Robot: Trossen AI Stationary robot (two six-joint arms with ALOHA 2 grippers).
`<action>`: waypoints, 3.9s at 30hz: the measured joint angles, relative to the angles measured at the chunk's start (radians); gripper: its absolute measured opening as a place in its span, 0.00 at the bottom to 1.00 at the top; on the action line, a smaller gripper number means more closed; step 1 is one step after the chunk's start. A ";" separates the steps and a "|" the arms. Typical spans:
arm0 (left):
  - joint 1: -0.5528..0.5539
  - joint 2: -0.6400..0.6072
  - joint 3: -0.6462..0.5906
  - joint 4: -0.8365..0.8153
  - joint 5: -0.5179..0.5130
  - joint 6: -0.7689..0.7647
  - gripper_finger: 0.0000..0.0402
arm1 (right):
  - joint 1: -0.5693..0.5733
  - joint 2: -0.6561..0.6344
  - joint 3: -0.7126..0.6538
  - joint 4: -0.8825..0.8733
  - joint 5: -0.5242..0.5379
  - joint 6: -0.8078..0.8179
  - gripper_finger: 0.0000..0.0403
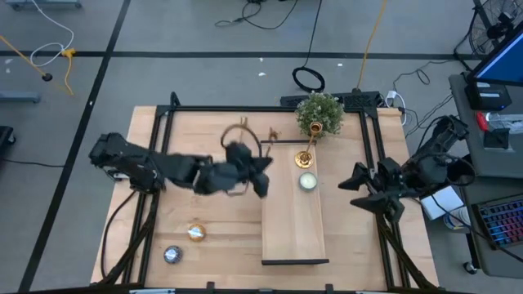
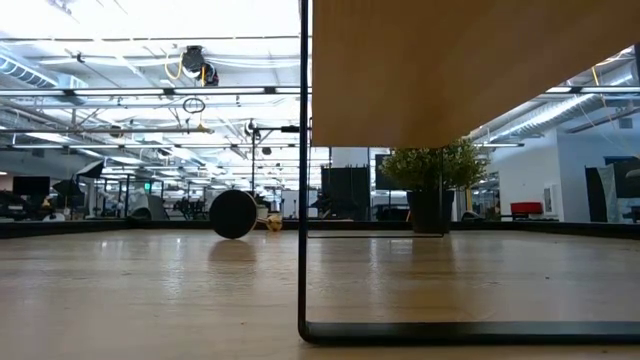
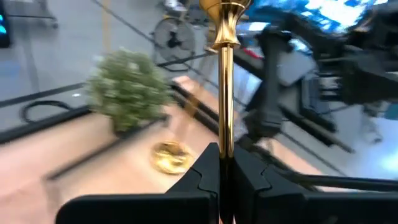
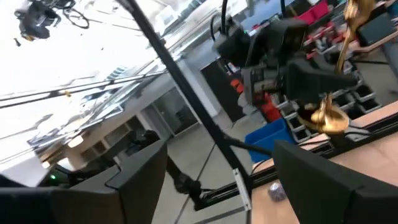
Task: Pick & Place candle stick holders
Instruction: Put the right gold candle holder on the shelf
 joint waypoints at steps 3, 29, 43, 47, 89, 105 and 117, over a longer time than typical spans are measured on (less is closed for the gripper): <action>-0.054 0.060 0.000 0.083 -0.003 0.025 0.03 | 0.028 0.001 0.000 -0.002 0.000 0.005 0.68; -0.104 0.293 0.001 0.773 0.363 0.468 0.04 | 0.106 0.005 0.000 -0.015 -0.003 0.073 0.63; -0.133 0.273 -0.010 0.789 0.211 0.837 0.04 | 0.105 0.004 0.000 -0.017 -0.002 0.047 0.63; -0.070 0.278 -0.152 1.012 0.369 0.779 0.03 | 0.105 0.004 0.000 -0.017 -0.001 0.049 0.63; 0.059 0.483 -0.435 1.615 0.538 0.682 0.03 | 0.105 0.005 0.000 -0.020 0.057 0.078 0.63; 0.059 0.484 -0.436 1.547 0.518 0.615 0.04 | 0.105 0.005 0.000 -0.023 0.056 0.085 0.63; 0.058 0.483 -0.436 1.493 0.484 0.544 0.09 | 0.105 0.005 0.000 -0.023 0.056 0.085 0.63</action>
